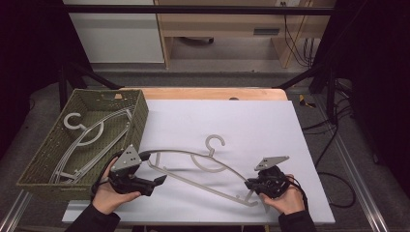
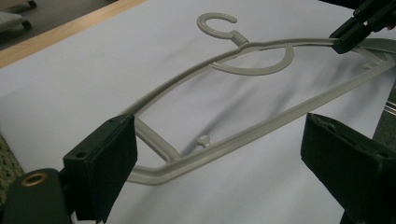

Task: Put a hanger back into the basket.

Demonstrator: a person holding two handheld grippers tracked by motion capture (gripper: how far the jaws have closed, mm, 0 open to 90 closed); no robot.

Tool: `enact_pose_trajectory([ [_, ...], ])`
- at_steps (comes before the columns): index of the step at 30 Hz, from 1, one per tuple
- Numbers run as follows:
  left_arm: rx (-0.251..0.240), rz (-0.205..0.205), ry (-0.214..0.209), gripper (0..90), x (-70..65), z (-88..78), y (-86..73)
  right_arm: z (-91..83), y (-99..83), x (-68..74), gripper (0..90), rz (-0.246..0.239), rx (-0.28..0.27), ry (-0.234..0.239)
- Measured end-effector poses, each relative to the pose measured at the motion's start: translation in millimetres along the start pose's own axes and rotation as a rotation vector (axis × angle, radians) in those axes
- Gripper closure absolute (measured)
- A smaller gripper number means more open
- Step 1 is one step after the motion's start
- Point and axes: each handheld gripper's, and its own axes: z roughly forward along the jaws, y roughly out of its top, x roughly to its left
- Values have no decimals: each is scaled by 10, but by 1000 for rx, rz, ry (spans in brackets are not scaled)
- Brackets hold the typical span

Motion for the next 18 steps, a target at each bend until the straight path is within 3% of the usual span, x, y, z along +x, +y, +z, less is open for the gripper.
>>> enact_pose_trajectory([
  [1, 7, 6, 0, 107, 1, 0, 14, -15, 9, 20, 835, 22, 14, 5],
  [6, 58, 33, -9, 108, 24, 6, 101, -70, 14, 19, 835, -22, 11, 33],
  [13, 89, 58, -13, 153, 62, 78, 190, -140, 67, 41, 834, -66, 7, 51],
  [18, 159, 132, -17, 216, 23, 229, 248, -126, 85, 73, 834, -88, 5, 72],
])
